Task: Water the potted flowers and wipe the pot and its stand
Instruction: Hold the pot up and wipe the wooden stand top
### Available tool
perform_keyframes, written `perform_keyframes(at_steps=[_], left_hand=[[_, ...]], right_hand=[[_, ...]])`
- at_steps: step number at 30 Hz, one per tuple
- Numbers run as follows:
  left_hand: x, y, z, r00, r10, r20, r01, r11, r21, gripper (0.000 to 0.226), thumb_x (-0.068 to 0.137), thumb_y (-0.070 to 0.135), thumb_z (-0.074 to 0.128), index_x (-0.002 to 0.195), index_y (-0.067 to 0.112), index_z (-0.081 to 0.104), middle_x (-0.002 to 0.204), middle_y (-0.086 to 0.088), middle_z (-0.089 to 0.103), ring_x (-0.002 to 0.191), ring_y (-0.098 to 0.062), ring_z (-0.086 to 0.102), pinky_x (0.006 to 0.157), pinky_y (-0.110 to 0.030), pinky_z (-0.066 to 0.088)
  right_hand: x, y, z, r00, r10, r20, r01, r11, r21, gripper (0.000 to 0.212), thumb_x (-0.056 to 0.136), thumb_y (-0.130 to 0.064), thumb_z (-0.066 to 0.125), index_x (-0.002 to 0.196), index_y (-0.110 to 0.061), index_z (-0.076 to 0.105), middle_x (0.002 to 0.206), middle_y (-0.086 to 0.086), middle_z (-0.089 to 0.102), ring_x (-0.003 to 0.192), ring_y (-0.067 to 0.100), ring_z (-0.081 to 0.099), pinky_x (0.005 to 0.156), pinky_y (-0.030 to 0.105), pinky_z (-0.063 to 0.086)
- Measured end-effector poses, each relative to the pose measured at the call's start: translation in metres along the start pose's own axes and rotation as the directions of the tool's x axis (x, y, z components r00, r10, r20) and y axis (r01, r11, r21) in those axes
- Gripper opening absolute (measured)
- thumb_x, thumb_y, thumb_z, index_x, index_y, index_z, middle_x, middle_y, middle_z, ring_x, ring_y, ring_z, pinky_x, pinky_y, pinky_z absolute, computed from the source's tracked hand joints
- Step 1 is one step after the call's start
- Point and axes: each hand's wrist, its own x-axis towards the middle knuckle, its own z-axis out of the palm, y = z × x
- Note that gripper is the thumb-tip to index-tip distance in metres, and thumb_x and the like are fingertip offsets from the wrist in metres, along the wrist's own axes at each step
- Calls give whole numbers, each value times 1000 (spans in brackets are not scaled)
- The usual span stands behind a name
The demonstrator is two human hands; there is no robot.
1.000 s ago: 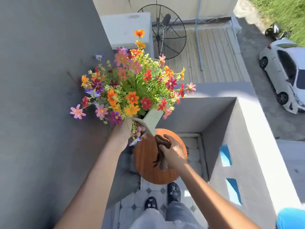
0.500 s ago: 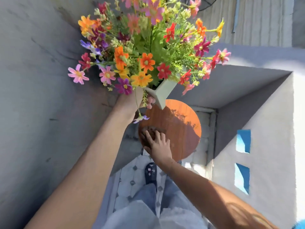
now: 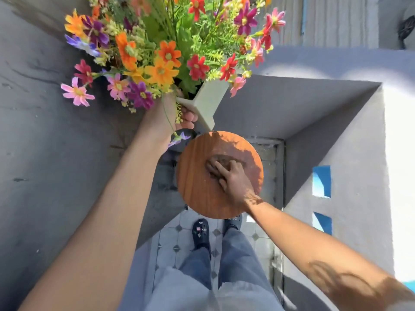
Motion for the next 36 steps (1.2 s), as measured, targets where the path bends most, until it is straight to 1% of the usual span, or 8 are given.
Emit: perform_keyframes(at_steps=[4,7,11,14,19,24,31,36], left_hand=[[2,-6,1,1000,-23,22,23,999,-27,34,98,6,26,73,7,50,70,-16,52,53,-19,50,42,-20,46],[-3,-1,3,998,-43,46,46,997,-67,34,98,6,27,70,8,47,68,-15,51,53,-19,47,43,-22,45],[-1,8,5,999,8,32,-5,997,-80,39,98,6,27,67,10,51,51,-5,57,54,-19,49,47,-24,45],[3,8,8,1000,22,18,-21,998,-62,35,97,9,28,73,8,53,56,-7,59,51,-17,51,46,-22,46],[6,10,17,1000,8,16,-7,997,-76,39,98,9,28,69,10,54,43,1,57,53,-18,50,45,-22,45],[8,9,15,999,-2,43,5,998,-69,39,98,9,29,71,7,57,51,-5,59,52,-17,51,45,-22,47],[10,3,11,999,23,42,-22,999,-42,37,97,11,29,74,7,59,46,0,60,53,-17,53,47,-21,48],[7,-4,9,999,23,35,-22,999,-42,35,97,10,29,78,4,59,49,-4,58,57,-21,54,46,-23,49]], right_hand=[[-41,-46,45,938,-325,125,326,945,9,53,89,-25,61,140,-20,48,111,16,50,98,36,50,59,42,56],[-34,-28,39,861,-475,179,489,872,-39,52,93,-31,58,142,-21,47,112,13,50,102,32,51,65,40,56],[31,29,-23,990,-52,-127,56,998,26,55,90,-18,56,143,-30,45,123,13,51,109,32,54,83,39,53],[51,33,-37,942,271,-196,-241,957,164,50,90,-20,52,137,-33,45,119,13,52,105,34,56,78,38,51],[20,-41,5,996,-88,-10,88,996,24,57,93,-20,52,149,-22,37,124,15,42,116,35,41,76,45,56],[19,-64,23,883,-430,186,442,897,-27,52,99,-27,48,150,-19,37,130,14,42,120,35,41,75,45,54],[95,6,-20,948,247,-200,-222,965,139,52,89,-19,52,141,-25,45,127,16,45,118,37,44,88,47,52],[39,-48,22,991,13,-133,-7,999,41,53,94,-23,51,145,-23,40,126,12,43,115,32,42,78,41,55]])
